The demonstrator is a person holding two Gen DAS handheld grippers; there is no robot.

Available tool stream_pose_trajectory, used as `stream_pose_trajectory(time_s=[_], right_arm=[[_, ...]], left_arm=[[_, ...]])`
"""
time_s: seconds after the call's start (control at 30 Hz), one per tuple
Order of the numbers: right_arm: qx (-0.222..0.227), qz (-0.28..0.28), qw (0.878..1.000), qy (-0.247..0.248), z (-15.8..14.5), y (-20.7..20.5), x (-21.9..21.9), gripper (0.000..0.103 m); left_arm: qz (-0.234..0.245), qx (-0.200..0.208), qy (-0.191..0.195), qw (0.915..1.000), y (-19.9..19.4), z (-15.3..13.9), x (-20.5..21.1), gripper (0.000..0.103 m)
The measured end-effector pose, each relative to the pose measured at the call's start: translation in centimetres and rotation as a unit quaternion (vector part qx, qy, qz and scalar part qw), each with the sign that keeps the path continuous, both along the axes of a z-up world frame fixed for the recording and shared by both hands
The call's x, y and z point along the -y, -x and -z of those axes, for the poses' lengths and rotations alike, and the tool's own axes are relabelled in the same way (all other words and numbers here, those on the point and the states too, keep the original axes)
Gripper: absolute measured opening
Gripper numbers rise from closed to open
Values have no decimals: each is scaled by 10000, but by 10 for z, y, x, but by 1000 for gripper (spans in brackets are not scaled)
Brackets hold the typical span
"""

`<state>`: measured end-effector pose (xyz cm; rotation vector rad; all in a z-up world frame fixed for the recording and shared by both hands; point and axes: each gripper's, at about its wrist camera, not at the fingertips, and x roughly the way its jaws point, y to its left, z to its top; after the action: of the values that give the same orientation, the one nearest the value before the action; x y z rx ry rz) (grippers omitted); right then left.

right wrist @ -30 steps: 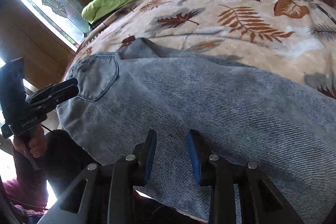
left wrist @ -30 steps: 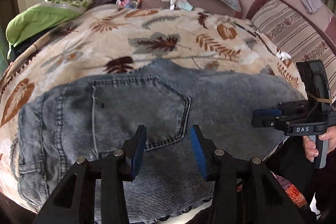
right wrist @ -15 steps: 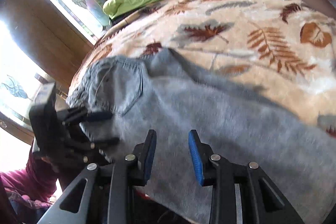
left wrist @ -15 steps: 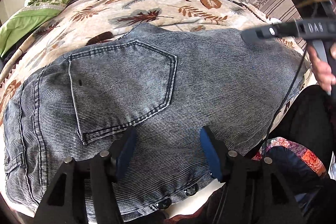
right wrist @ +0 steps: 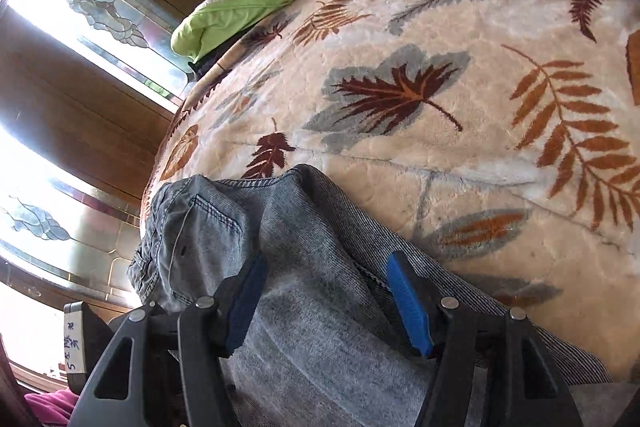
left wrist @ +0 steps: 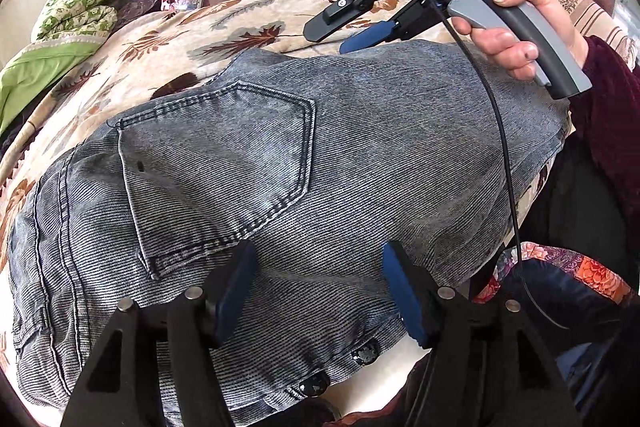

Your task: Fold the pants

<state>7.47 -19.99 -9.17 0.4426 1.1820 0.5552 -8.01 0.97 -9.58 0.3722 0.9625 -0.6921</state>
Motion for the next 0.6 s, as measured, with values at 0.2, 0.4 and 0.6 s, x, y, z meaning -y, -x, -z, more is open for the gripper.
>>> stream_pose_trajectory(time_s=[0.2,0.4,0.6], right_arm=[[-329,-277,9989,-198,22,-18,-12,62],[-152,-856,9962,-90,18,-14,-32,33],[511,-1116,9858,1143,4,10,-72,11]], left_arm=[[37,-10,36,10000,0,0,-1,66],[56,-30,29,10000,-3,1,2,69],[56,-22,17,10000,-1,0,2,69]])
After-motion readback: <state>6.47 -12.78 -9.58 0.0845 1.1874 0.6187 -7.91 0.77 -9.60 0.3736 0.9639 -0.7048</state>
